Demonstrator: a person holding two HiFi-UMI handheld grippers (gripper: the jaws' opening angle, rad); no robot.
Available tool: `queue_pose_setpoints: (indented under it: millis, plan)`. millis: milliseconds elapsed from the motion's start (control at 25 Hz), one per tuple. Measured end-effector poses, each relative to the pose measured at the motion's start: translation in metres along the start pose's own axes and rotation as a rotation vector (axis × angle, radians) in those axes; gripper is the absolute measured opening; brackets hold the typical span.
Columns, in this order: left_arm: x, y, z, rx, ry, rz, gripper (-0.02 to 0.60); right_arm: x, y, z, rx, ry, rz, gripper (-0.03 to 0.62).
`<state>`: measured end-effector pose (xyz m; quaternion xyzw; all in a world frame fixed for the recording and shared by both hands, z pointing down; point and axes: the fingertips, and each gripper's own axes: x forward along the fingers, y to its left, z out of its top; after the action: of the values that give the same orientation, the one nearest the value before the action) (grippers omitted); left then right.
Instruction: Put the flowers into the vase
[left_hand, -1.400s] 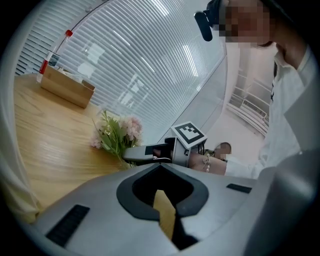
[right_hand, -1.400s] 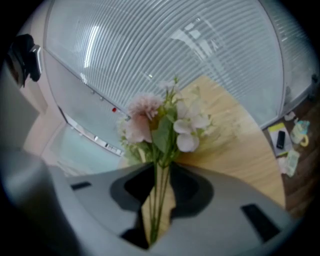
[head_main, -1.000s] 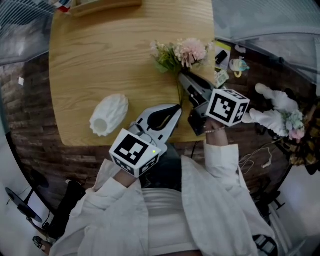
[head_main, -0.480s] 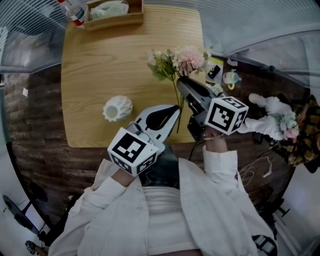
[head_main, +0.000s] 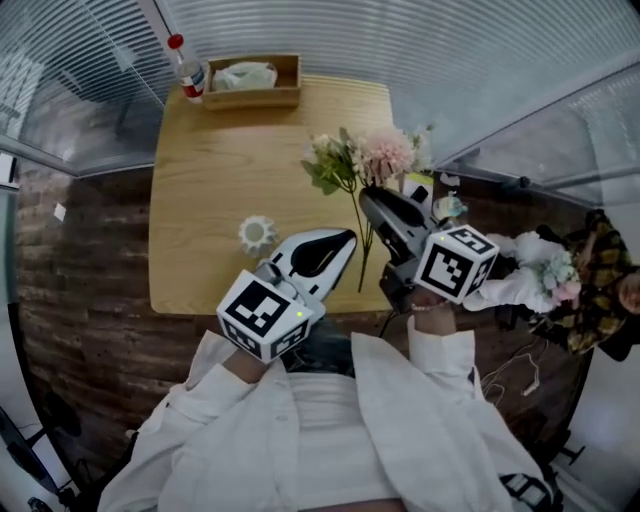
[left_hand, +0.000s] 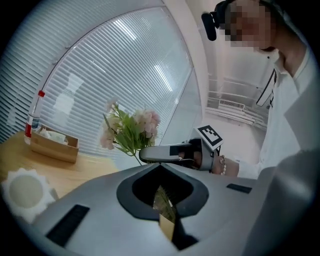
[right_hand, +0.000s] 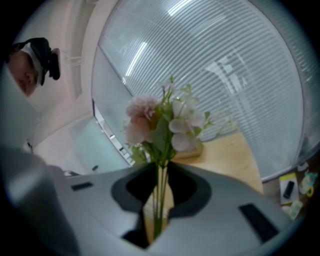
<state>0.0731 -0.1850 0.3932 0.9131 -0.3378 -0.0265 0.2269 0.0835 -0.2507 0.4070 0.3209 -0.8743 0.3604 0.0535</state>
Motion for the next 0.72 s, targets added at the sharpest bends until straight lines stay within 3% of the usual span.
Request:
queue_pose_setpoints:
  millis: [440,720]
  plan:
    - [-0.034,0.016,0.059,0.081,-0.139,0.067,0.009,0.004,0.06,0.041,-0.133,-0.055,0.074,0.072]
    - [-0.062,0.022,0.089,0.148,-0.195,0.16,0.009,0.007,0.11,0.059,-0.228,-0.088,0.189,0.072]
